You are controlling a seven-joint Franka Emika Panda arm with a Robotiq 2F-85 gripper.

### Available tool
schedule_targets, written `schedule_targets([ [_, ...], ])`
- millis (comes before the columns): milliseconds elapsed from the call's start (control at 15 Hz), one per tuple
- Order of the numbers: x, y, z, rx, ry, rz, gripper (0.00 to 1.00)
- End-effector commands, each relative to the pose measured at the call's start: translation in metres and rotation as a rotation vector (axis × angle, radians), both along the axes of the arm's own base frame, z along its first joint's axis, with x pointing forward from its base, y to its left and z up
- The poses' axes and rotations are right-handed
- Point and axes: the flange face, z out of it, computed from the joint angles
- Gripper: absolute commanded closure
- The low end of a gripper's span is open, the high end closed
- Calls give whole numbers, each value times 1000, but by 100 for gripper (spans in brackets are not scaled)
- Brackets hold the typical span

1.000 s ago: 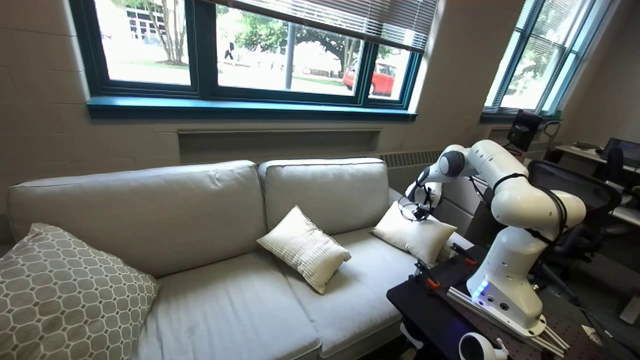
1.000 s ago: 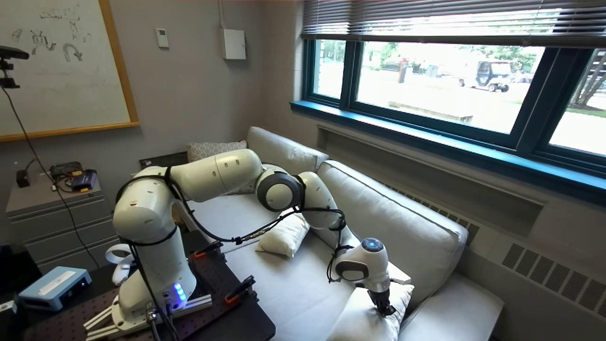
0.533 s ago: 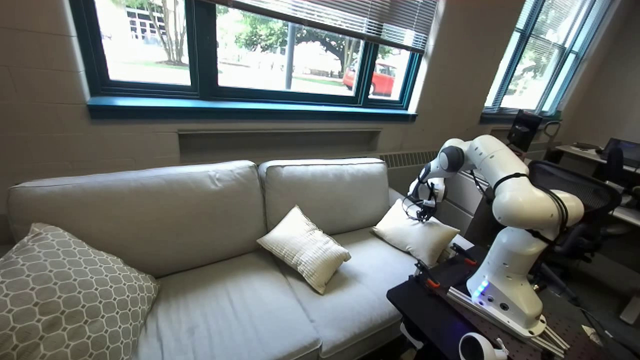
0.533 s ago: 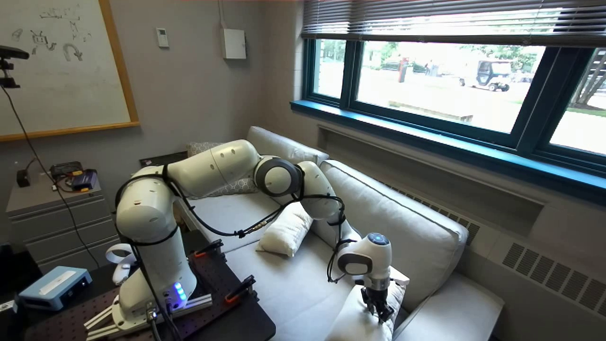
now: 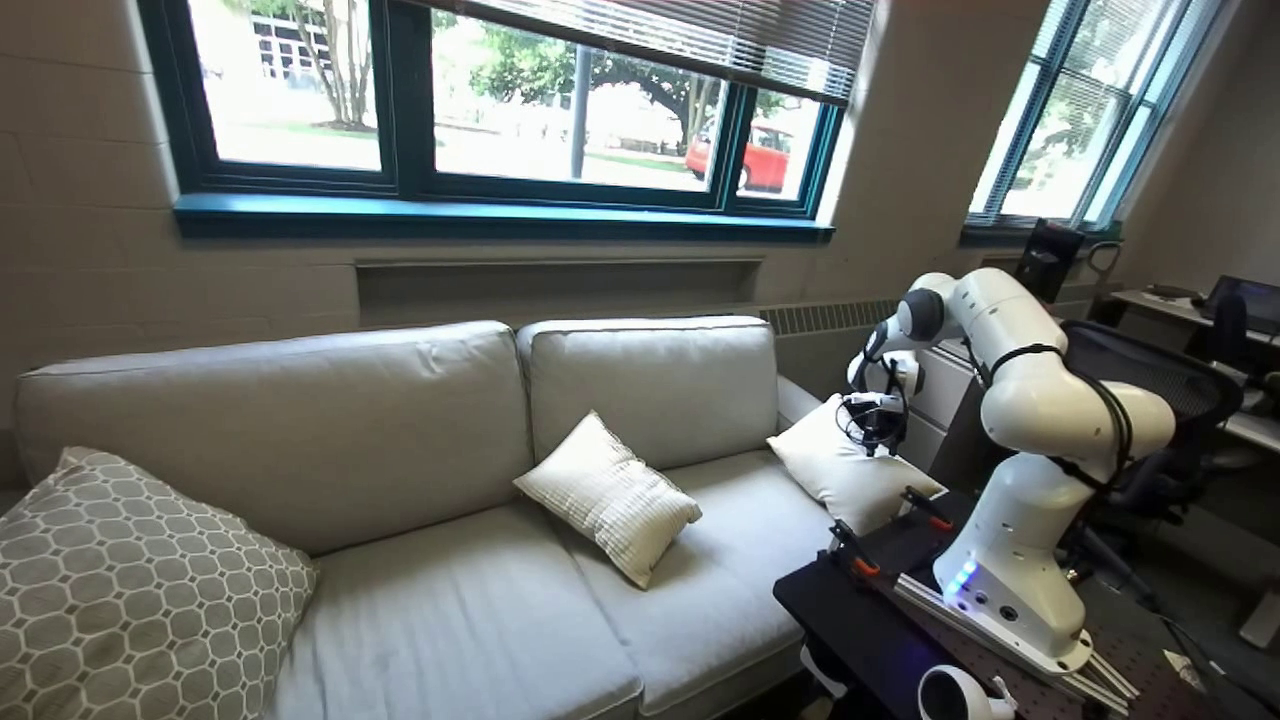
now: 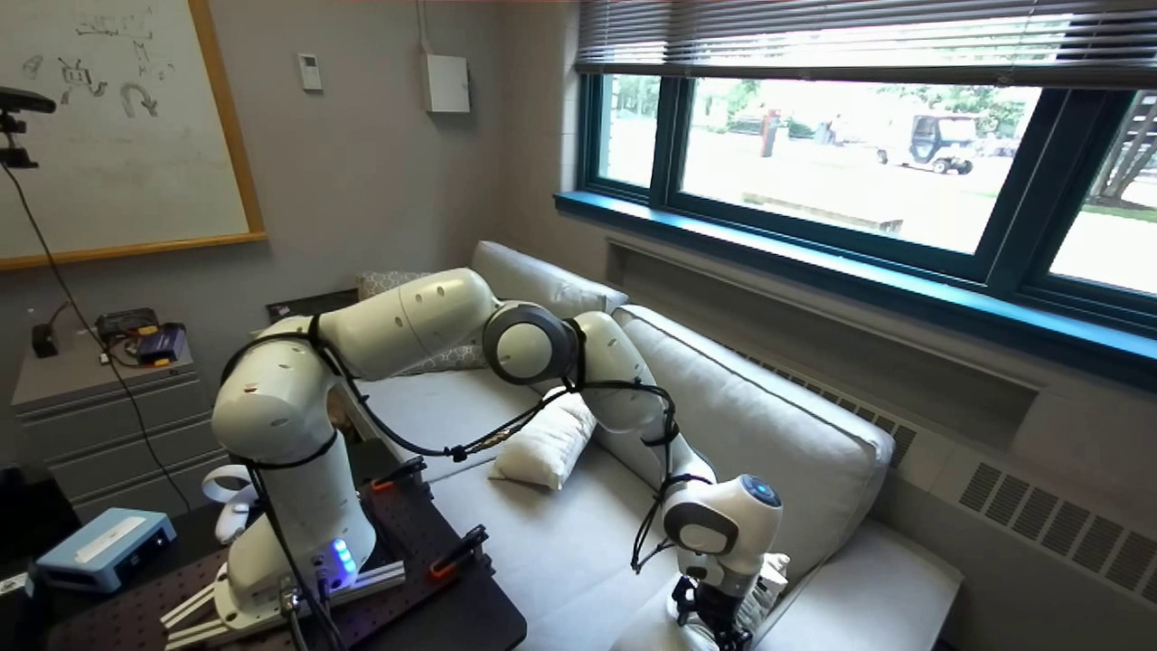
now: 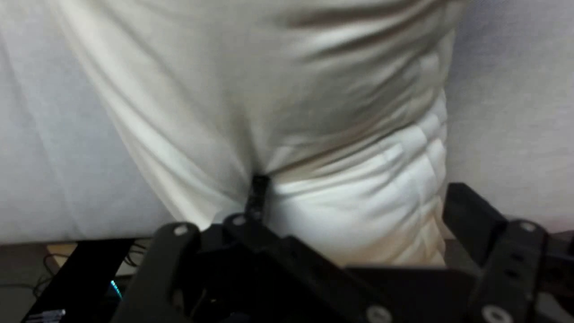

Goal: Take the pillows and move them to the right of the couch

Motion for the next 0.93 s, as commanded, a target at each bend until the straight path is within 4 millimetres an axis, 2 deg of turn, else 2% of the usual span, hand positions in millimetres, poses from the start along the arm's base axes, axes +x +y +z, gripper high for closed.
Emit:
schedule_targets([
  [0,-5,-11,-9,136,49,128,0],
  [200,-9,-16,-14,258,98,215,0],
  [267,-11,-19,-16,286,114,238,25],
  [400,-12,-25,-18,301,139,256,32],
  [667,-10,-40,-14,280,150,255,65],
  [867,-4,-61,0,151,93,155,86],
])
